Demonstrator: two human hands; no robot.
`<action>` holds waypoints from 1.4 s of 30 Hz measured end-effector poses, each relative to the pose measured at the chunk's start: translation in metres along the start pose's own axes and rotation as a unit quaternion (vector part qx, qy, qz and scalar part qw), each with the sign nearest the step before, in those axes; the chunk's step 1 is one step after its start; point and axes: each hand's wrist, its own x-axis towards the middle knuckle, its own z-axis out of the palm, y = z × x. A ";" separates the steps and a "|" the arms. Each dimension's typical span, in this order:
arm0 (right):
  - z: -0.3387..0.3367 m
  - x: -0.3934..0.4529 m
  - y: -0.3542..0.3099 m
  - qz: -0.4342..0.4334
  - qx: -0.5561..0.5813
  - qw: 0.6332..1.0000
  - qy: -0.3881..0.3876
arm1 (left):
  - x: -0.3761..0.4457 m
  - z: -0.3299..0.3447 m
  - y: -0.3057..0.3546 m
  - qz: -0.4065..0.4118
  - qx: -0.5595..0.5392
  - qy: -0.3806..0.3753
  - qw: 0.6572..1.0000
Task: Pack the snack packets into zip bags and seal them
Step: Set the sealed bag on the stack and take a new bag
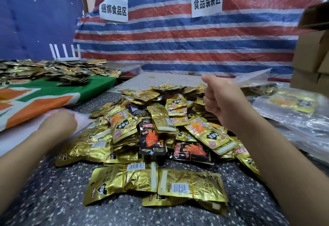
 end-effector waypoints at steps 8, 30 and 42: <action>0.003 0.001 0.002 0.015 -0.022 1.000 -0.007 | -0.044 -0.046 0.052 0.121 -0.184 0.218 0.951; -0.023 0.015 -0.007 0.002 0.120 0.986 0.115 | -0.185 -0.103 0.254 0.416 -0.687 -0.111 0.586; -0.028 0.010 -0.016 -0.209 -0.078 0.945 0.239 | -0.172 -0.089 0.246 0.558 -0.454 0.106 0.687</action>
